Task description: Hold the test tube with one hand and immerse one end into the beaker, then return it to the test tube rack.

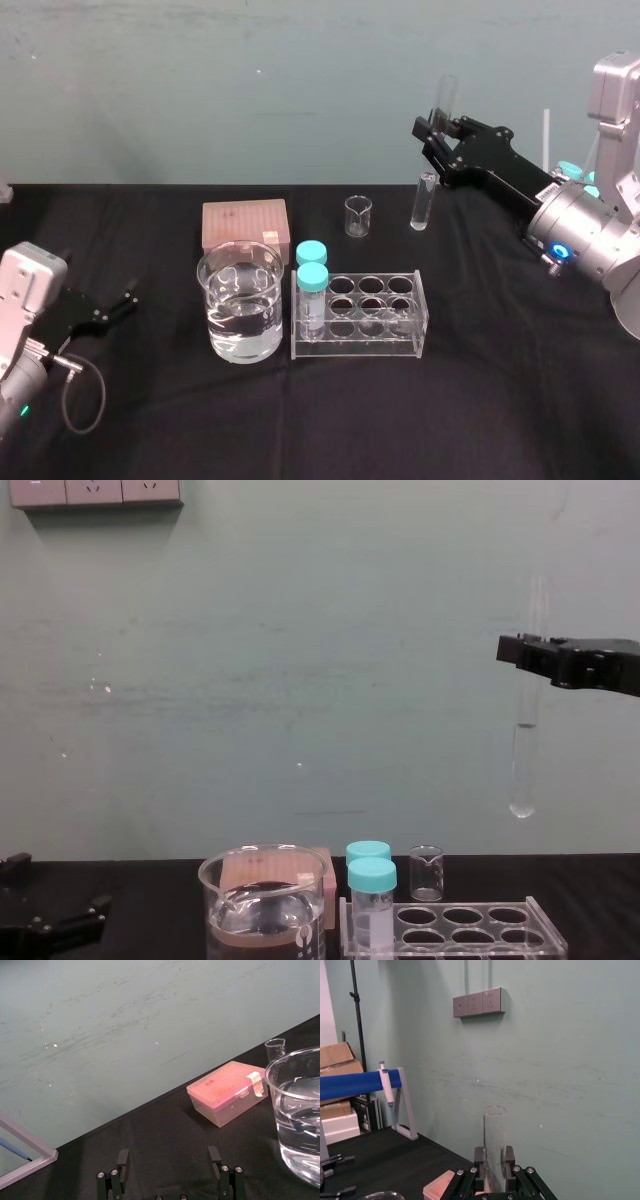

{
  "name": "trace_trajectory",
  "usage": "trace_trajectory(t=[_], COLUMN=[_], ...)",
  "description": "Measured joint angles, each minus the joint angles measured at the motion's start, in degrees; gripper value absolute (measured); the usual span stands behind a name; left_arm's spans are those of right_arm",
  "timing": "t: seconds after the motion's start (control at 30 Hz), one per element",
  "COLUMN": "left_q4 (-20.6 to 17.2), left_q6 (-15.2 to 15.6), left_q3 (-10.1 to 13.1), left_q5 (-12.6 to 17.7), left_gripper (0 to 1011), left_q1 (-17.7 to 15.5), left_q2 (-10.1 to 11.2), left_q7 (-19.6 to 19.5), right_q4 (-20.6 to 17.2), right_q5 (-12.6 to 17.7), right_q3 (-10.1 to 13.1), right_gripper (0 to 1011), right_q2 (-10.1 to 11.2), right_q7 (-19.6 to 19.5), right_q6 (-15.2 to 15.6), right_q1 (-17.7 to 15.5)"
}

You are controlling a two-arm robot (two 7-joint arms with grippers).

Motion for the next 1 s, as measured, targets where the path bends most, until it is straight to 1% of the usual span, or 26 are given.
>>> trace_trajectory(t=[0.23, 0.5, 0.57, 0.67, 0.7, 0.73, 0.77, 0.8, 0.83, 0.87, 0.9, 0.93, 1.0], left_q4=[0.00, 0.00, 0.00, 0.00, 0.00, 0.00, 0.00, 0.00, 0.00, 0.00, 0.00, 0.00, 0.00], left_q6=[0.00, 0.00, 0.00, 0.00, 0.00, 0.00, 0.00, 0.00, 0.00, 0.00, 0.00, 0.00, 0.00], left_q3=[0.00, 0.00, 0.00, 0.00, 0.00, 0.00, 0.00, 0.00, 0.00, 0.00, 0.00, 0.00, 0.00], left_q5=[0.00, 0.00, 0.00, 0.00, 0.00, 0.00, 0.00, 0.00, 0.00, 0.00, 0.00, 0.00, 0.00], left_gripper=[1000, 1000, 1000, 1000, 1000, 1000, 1000, 1000, 1000, 1000, 1000, 1000, 1000], left_q1=[0.00, 0.00, 0.00, 0.00, 0.00, 0.00, 0.00, 0.00, 0.00, 0.00, 0.00, 0.00, 0.00], left_q2=[0.00, 0.00, 0.00, 0.00, 0.00, 0.00, 0.00, 0.00, 0.00, 0.00, 0.00, 0.00, 0.00], left_q7=[0.00, 0.00, 0.00, 0.00, 0.00, 0.00, 0.00, 0.00, 0.00, 0.00, 0.00, 0.00, 0.00], right_q4=[0.28, 2.07, 2.96, 4.67, 4.67, 5.55, 5.55, 6.29, 6.56, 7.29, 7.29, 7.85, 8.32], right_q5=[-0.11, -0.32, -0.41, -0.55, -0.55, -0.47, -0.47, -0.23, -0.10, 0.30, 0.30, 0.67, 0.97], right_q3=[-0.38, -2.01, -3.05, -5.24, -5.24, -6.45, -6.45, -7.49, -7.84, -8.88, -8.88, -9.82, -10.55], right_gripper=[226, 226, 226, 225, 226, 225, 226, 225, 226, 226, 225, 225, 225], right_q2=[-0.07, -1.73, -2.60, -4.52, -4.52, -5.64, -5.64, -6.61, -6.90, -7.79, -7.79, -8.51, -9.04], right_q7=[-0.11, 0.66, 1.73, 4.04, 4.04, 5.50, 5.50, 6.73, 7.24, 8.56, 8.56, 9.76, 10.68], right_q6=[0.68, 0.78, 0.30, -0.69, -0.69, -1.20, -1.20, -1.61, -1.77, -2.15, -2.15, -2.39, -2.61], right_q1=[0.06, 1.94, 3.19, 5.75, 5.75, 7.02, 7.02, 8.05, 8.38, 9.33, 9.33, 10.06, 10.68])
